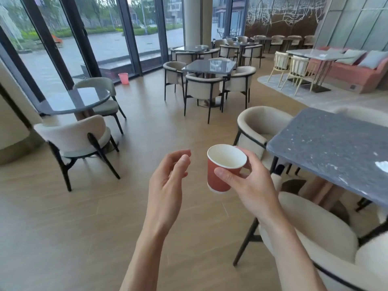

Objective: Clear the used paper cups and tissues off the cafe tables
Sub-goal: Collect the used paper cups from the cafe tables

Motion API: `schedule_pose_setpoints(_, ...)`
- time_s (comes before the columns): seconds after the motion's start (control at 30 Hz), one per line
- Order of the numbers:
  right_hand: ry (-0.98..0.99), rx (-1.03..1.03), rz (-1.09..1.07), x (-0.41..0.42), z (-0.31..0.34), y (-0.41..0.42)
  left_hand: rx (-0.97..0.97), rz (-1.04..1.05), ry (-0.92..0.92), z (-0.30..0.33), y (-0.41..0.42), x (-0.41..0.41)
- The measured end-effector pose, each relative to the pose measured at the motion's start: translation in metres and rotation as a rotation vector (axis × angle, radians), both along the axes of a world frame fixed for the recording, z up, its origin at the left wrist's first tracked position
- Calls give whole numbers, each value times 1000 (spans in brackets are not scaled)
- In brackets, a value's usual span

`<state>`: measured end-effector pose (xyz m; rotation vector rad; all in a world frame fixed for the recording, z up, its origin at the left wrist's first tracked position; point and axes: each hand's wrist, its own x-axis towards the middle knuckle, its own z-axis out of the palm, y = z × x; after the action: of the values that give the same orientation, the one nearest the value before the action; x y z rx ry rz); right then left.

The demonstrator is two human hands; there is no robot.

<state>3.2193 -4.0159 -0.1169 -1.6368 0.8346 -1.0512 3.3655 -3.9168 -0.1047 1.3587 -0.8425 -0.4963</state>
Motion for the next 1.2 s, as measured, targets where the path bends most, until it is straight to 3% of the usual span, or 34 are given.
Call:
schedule_pose_setpoints(0.43, 71, 4, 87, 203, 8, -273, -69, -15, 115, 1, -262, 197)
schedule_pose_setpoints(0.83, 92, 23, -82, 418, 4, -497, -22, -125, 132, 2, -509, 450)
schedule_pose_setpoints(1.2, -10, 73, -227, 508, -14, -688, 26, -230, 139, -8, -715, 542)
